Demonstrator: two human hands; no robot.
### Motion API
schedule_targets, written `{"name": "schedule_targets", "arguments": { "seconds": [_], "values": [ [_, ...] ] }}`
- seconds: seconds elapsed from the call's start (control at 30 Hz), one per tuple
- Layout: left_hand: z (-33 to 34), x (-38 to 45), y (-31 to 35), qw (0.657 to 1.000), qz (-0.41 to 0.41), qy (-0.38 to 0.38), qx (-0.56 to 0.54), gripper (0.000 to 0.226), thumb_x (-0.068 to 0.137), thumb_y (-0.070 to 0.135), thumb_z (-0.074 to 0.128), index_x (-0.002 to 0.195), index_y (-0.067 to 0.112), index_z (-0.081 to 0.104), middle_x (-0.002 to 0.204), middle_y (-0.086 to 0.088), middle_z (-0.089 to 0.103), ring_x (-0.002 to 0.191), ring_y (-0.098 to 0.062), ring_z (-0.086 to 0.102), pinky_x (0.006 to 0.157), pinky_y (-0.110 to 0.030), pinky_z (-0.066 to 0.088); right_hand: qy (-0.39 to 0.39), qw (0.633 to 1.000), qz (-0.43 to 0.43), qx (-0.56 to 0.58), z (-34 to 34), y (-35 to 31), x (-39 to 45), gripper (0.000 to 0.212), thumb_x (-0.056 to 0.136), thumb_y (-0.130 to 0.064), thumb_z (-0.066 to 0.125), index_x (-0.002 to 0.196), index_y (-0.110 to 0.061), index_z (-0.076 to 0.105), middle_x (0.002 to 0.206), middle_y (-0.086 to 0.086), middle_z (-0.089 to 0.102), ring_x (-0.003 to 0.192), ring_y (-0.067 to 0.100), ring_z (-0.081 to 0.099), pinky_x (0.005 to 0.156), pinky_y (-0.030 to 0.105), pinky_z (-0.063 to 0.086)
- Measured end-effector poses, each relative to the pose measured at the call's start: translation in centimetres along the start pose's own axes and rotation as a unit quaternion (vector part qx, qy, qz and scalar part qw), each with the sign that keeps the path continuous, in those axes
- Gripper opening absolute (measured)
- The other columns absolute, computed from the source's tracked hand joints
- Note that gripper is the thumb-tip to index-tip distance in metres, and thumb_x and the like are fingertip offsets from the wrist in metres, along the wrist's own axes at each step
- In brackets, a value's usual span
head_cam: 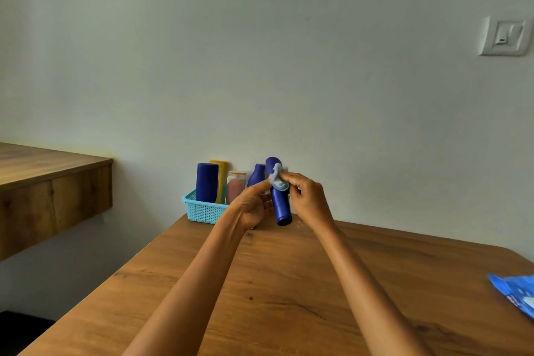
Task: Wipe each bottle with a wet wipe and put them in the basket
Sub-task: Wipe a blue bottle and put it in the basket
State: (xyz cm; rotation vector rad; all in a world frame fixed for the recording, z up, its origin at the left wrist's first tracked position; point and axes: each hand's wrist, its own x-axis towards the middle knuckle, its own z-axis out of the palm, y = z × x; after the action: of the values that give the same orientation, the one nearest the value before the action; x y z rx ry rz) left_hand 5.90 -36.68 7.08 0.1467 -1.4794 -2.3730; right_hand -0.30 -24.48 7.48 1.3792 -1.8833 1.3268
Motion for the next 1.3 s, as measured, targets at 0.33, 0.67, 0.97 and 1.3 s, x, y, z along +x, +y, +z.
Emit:
{"name": "schedule_targets", "arguments": {
  "seconds": [0.33,0.67,0.97,1.3],
  "values": [
    [0.8,0.1,-0.6,0.999,-0.027,-0.003,0.020,0.036,0.083,0.020,0.067,0.111,0.003,0.053,0.106,-0.021,0.063,0.099,-0.034,0.061,0.091,-0.046,0.049,0.062,0.992,0.112,0.014,-2.9,0.8,1.1,0.029,0.090,-0.005,0.056,0.117,-0.011,0.063,0.111,0.005,0.067,0.097,0.014,0.063,0.070,0.001,0.042],
    [0.4,0.6,-1.0,0.999,0.000,0.027,0.044,0.034,0.086,0.020,0.066,0.115,0.007,0.055,0.100,-0.013,0.065,0.093,-0.025,0.062,0.074,-0.036,0.053,-0.115,0.979,0.170,0.013,-4.4,0.1,1.0,0.008,0.079,-0.015,0.071,0.080,-0.019,0.064,0.075,-0.002,0.069,0.067,0.010,0.066,0.060,0.017,0.050],
    [1.6,0.3,-1.6,0.998,-0.014,-0.044,0.053,0.037,0.086,0.020,0.064,0.120,0.008,0.056,0.108,-0.012,0.063,0.098,-0.025,0.061,0.077,-0.037,0.054,0.175,0.977,0.121,0.005,-1.8,-0.6,1.0,0.005,0.085,-0.008,0.065,0.087,-0.008,0.069,0.090,0.003,0.068,0.077,0.009,0.060,0.061,0.004,0.043],
    [0.5,0.3,0.2,0.999,0.031,-0.027,0.014,0.037,0.079,0.024,0.068,0.112,0.008,0.062,0.099,-0.012,0.067,0.092,-0.025,0.065,0.075,-0.037,0.055,0.069,0.992,0.096,0.037,-0.4,-1.1,0.9,0.028,0.088,-0.020,0.062,0.115,-0.011,0.064,0.111,0.000,0.064,0.098,0.009,0.059,0.079,0.014,0.048]
  ]
}}
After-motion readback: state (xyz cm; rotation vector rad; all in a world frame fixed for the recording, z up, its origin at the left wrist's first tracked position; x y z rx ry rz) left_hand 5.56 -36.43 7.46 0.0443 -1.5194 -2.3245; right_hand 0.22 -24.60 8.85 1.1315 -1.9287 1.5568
